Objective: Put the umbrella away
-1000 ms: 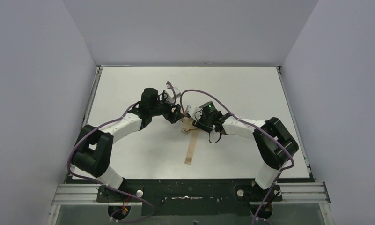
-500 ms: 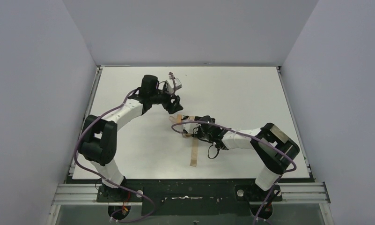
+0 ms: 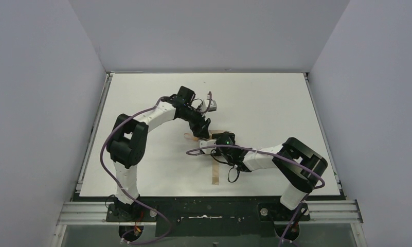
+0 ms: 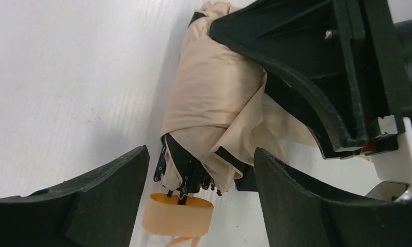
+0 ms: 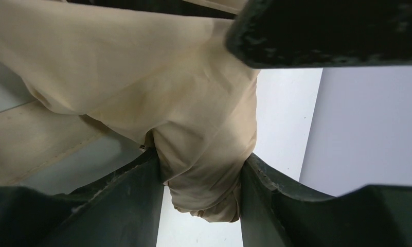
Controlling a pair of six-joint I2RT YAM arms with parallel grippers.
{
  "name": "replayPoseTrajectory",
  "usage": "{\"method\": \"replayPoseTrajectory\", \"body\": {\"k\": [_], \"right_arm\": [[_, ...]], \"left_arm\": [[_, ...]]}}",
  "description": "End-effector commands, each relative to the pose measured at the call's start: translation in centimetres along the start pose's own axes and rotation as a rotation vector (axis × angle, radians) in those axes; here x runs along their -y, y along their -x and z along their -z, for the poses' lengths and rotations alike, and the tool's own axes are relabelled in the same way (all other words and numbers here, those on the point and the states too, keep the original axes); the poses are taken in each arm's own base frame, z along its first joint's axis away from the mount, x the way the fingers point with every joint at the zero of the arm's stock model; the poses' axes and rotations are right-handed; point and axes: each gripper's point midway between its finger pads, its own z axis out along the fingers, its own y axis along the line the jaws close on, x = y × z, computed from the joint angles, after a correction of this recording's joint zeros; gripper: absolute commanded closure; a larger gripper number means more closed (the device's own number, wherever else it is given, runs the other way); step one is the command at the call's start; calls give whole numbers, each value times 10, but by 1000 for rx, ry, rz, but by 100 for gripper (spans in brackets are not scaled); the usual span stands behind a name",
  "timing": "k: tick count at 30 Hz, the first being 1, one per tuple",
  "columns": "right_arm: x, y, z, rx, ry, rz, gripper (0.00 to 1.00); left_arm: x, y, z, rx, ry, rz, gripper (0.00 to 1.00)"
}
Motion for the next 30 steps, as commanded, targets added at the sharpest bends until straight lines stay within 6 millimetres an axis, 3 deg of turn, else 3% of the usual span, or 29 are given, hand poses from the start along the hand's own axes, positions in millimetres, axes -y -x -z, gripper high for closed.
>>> {"method": "replayPoseTrajectory", "body": {"k": [1, 7, 13, 18, 23, 26, 30], "right_arm": [[-61, -29, 9, -76, 209, 110, 92], [-57, -25, 9, -64, 189, 107, 92], [-53, -21, 8, -51, 162, 75, 92], [-50, -19, 8, -42, 149, 58, 91], [-42, -16, 9, -32, 120, 35, 89], [-35, -13, 12, -20, 99, 16, 82], [-17, -5, 25, 18, 53, -35, 64]], "left_arm": [[7, 4, 0, -6, -79, 11, 28], [4, -9, -13, -38, -100, 53, 27], [14, -31, -23, -114, -110, 28, 30], [19, -40, -28, -139, -105, 26, 42], [21, -42, -31, -161, -102, 26, 61], [24, -44, -33, -176, -102, 16, 73], [28, -46, -33, -187, -100, 7, 87]]}}
